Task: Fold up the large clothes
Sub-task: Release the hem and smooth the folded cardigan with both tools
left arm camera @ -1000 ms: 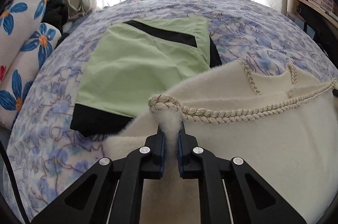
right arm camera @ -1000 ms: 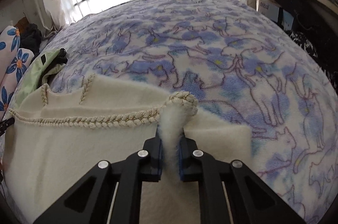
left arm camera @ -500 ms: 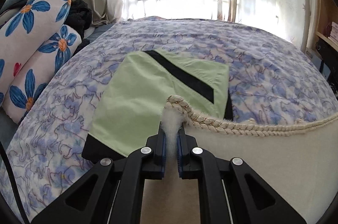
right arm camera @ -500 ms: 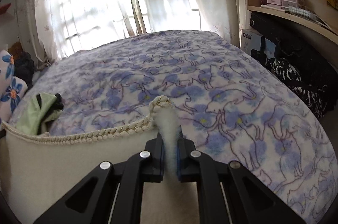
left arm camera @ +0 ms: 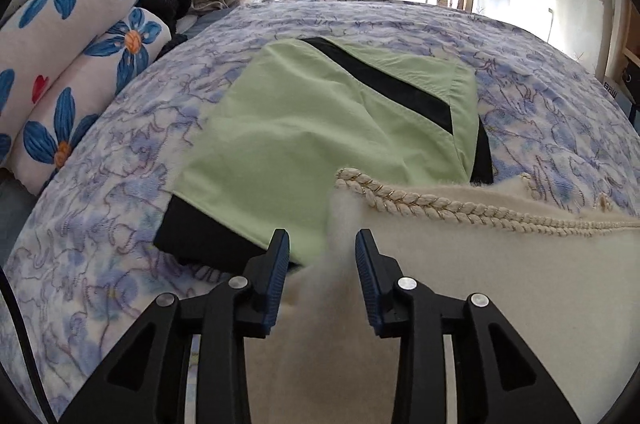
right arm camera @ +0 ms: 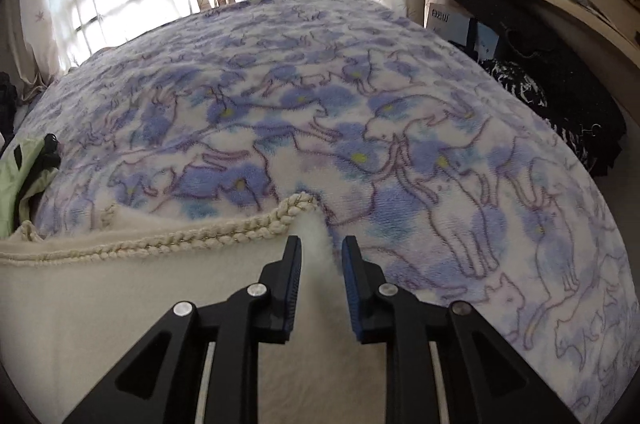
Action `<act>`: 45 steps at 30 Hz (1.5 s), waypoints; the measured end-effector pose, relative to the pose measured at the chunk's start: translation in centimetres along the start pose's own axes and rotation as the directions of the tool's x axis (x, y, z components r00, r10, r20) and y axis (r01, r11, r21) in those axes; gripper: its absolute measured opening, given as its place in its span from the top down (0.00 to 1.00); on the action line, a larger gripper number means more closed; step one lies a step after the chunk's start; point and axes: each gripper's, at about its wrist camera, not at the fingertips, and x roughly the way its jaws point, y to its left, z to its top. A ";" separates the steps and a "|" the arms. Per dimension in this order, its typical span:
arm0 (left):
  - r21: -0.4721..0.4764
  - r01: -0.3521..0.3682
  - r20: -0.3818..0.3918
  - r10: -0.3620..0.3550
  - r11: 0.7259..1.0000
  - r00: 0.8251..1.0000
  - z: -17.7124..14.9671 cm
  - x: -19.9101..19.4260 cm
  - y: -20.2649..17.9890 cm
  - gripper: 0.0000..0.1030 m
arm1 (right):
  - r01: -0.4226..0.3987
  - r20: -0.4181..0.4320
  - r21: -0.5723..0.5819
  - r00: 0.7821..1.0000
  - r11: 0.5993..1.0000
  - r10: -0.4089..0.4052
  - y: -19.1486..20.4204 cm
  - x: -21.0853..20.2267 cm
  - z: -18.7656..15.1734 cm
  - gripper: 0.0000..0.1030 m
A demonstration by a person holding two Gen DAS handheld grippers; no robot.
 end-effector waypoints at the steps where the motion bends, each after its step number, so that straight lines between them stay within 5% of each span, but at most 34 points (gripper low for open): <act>1: 0.017 0.011 0.018 -0.012 1.000 1.000 -0.5 -1.4 -0.1 0.68 | -0.046 0.006 -0.004 0.999 0.999 0.046 0.7 -1.2 -0.5 0.80; 7: 0.045 0.173 0.014 -0.173 0.984 0.985 -5.8 -9.0 -2.2 0.68 | -0.318 -0.060 -0.117 0.948 0.941 0.313 9.0 -8.1 -7.0 0.80; 10: 0.042 0.197 0.006 -0.197 0.980 0.980 -9.6 -10.6 -3.6 0.67 | -0.392 -0.096 -0.175 0.920 0.903 0.381 12.5 -10.0 -11.0 0.80; 14: 0.087 0.062 -0.088 -0.054 0.994 0.995 -14.5 -8.4 -3.4 0.65 | -0.332 -0.153 -0.229 0.941 0.915 0.303 12.4 -9.2 -15.1 0.80; 16: 0.073 0.109 -0.041 -0.106 0.991 0.993 -15.8 -8.8 -1.4 0.65 | -0.321 -0.144 -0.226 0.945 0.920 0.295 9.8 -9.4 -16.1 0.87; 18: 0.081 0.084 -0.039 -0.081 0.993 0.996 -16.1 -9.4 -0.2 0.65 | -0.196 -0.114 -0.230 0.978 0.953 0.174 6.4 -9.4 -16.4 0.87; 21: 0.095 0.070 -0.048 -0.066 0.993 0.997 -16.2 -9.9 0.7 0.66 | -0.082 -0.106 -0.159 0.992 0.984 0.065 0.5 -8.9 -16.5 0.87; 25: 0.075 0.059 -0.062 -0.054 0.995 0.997 -16.3 -10.5 0.9 0.66 | -0.064 -0.123 -0.063 0.991 0.996 0.056 -4.0 -9.3 -16.6 0.97; 32: 0.057 0.046 -0.098 -0.040 0.997 0.994 -15.9 -10.7 1.0 0.66 | -0.014 -0.143 -0.094 0.990 0.996 0.001 -3.1 -9.8 -16.6 0.93; 45: 0.042 0.042 -0.142 -0.035 0.998 0.989 -15.4 -12.1 0.8 0.61 | -0.062 -0.189 0.022 0.980 0.998 0.065 -4.2 -11.3 -16.3 0.93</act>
